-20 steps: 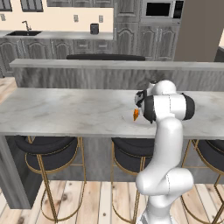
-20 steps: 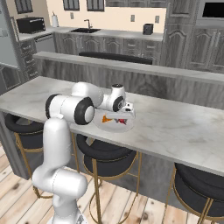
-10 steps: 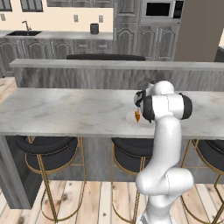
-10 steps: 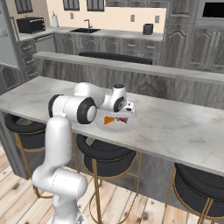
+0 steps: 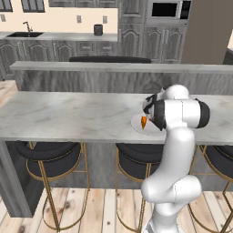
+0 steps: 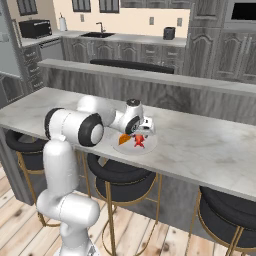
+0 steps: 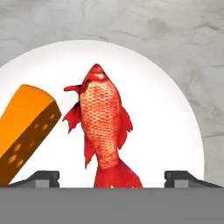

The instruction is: Take the cheese, fish, and corn from the fridge and place them on the plate on the dining counter to create an appetizer plate.

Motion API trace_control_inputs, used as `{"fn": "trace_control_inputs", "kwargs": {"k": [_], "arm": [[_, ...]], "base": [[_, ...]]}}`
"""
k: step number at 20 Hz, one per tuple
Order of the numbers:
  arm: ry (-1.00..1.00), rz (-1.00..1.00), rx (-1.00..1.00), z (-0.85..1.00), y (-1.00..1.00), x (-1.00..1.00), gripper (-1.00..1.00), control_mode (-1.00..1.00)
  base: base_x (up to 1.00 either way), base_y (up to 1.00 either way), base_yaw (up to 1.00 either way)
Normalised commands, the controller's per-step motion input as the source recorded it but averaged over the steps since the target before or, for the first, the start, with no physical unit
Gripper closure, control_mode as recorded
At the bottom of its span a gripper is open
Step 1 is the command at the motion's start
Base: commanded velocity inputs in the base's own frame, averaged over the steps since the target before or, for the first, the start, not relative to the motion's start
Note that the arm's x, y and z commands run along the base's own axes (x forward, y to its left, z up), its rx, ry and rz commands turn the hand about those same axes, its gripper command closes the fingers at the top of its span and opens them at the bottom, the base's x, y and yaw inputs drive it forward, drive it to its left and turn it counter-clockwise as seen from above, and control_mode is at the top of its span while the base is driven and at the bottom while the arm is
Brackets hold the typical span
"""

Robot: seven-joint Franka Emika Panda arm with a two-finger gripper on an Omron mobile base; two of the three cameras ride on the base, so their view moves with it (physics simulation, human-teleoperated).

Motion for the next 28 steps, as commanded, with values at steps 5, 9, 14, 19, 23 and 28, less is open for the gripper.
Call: {"fn": "trace_control_inputs", "kwargs": {"k": [5,9,14,19,23,28], "arm": [[-0.20,0.00,0.00,0.91,0.00,-0.65,-1.00,-1.00],[-0.12,0.03,-0.02,0.86,0.00,-0.93,-1.00,-1.00],[0.06,0.00,0.00,0.68,0.36,-0.91,-1.00,-1.00],[0.18,0.00,0.00,0.40,0.90,-0.85,-1.00,-1.00],[0.09,0.00,0.01,0.52,0.68,-0.75,-1.00,-1.00],[-0.11,-0.05,0.05,0.68,0.25,-0.94,-1.00,-1.00]], "base": [[0.00,0.00,0.00],[0.00,0.00,0.00],[0.00,0.00,0.00],[0.00,0.00,0.00],[0.00,0.00,0.00],[0.00,0.00,0.00]]}}
